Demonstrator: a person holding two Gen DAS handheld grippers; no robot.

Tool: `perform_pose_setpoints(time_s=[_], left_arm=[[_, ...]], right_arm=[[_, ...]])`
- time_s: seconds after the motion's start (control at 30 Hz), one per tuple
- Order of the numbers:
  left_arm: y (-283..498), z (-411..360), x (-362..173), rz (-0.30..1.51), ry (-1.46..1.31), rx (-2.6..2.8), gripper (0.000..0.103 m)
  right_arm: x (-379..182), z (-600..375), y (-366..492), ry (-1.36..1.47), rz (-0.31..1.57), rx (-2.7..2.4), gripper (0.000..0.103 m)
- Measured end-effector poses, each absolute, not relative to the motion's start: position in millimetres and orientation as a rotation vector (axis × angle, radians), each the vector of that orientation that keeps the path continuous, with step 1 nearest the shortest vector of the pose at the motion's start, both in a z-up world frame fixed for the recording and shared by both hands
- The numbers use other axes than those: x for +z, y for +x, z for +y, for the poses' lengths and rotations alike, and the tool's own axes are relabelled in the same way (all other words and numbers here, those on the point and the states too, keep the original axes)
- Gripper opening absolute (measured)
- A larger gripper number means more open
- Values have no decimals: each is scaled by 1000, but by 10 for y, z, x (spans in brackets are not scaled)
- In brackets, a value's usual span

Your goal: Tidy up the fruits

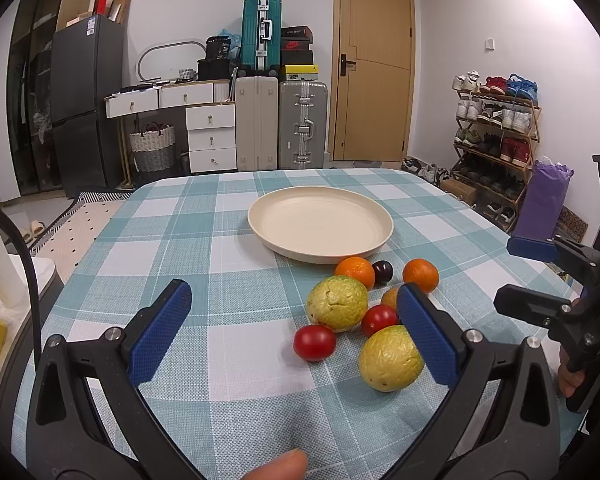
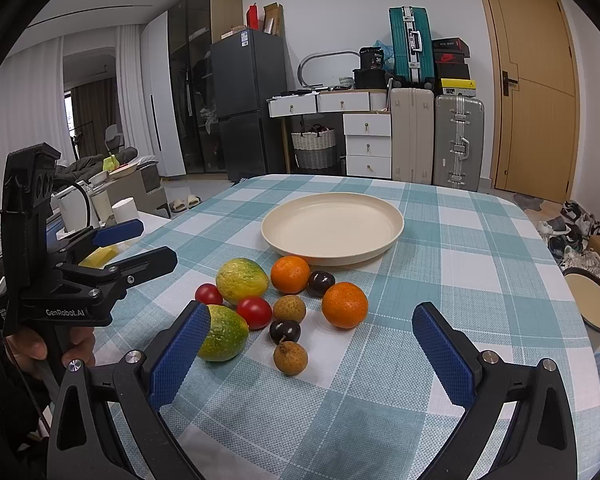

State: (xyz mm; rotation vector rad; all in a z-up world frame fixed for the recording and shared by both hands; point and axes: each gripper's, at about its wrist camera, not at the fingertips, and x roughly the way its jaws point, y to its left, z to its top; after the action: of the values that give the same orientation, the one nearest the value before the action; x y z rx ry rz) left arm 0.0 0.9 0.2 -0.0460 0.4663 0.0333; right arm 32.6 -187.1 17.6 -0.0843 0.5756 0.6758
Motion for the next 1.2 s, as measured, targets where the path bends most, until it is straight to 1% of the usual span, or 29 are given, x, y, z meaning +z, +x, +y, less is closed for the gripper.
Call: perform_pose_setpoints(time_s=[1.2], left_arm=[[6,42,-14,477,-50,31,103]], right_arm=[[131,-1887,369,-91,590,668,103]])
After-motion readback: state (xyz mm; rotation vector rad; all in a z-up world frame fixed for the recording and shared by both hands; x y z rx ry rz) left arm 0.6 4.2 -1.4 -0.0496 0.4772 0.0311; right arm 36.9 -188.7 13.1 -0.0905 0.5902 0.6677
